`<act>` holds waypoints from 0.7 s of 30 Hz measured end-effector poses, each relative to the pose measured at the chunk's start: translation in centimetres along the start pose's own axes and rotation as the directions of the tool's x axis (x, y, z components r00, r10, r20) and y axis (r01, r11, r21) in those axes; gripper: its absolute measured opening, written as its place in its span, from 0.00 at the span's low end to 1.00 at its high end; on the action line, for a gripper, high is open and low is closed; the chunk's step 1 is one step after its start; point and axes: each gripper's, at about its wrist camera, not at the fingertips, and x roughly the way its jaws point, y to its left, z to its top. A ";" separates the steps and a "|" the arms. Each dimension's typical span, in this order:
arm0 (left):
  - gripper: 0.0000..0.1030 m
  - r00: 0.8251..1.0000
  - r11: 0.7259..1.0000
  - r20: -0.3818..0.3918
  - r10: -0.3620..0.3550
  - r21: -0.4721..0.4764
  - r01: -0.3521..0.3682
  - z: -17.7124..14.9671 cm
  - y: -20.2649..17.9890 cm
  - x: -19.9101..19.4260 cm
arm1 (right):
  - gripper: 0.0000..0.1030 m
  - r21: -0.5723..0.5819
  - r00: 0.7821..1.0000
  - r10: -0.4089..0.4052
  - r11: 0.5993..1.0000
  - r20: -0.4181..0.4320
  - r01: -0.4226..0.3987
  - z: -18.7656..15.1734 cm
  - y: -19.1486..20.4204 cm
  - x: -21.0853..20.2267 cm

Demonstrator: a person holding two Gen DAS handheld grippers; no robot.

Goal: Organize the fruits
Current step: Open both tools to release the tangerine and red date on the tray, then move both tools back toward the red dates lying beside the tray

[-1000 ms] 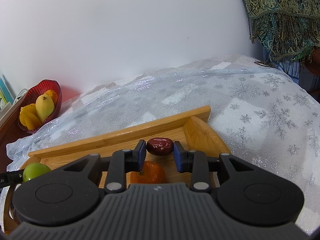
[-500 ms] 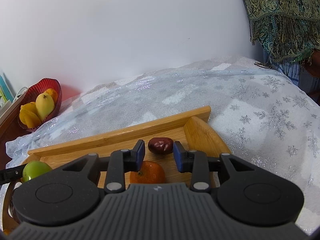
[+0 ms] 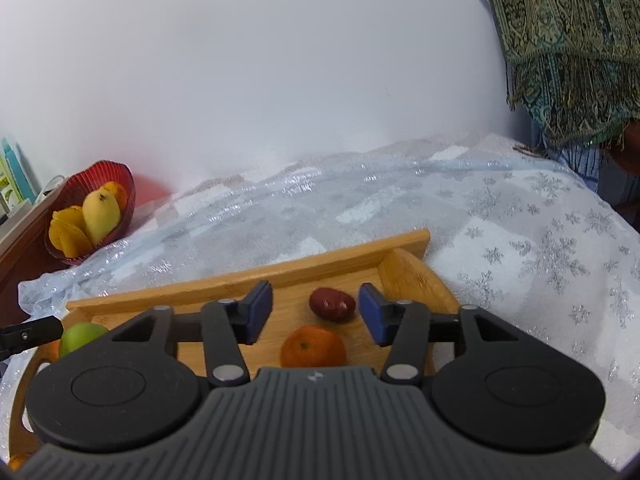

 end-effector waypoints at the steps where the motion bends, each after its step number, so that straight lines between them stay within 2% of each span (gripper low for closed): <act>1: 0.77 1.000 1.000 0.006 -0.001 0.005 0.001 0.0 -0.1 -0.2 | 0.67 -0.002 1.000 0.002 1.000 0.004 -0.002 0.0 0.1 -0.1; 10: 0.81 0.999 0.999 0.039 0.010 0.030 -0.011 -0.2 -0.6 -1.5 | 0.78 -0.039 0.999 0.003 0.999 0.045 -0.001 -0.3 1.3 -1.5; 21: 0.85 0.998 0.998 0.061 0.035 0.043 -0.038 -0.9 -0.7 -3.6 | 0.84 -0.085 0.995 0.018 0.996 0.103 -0.010 -1.4 3.0 -4.3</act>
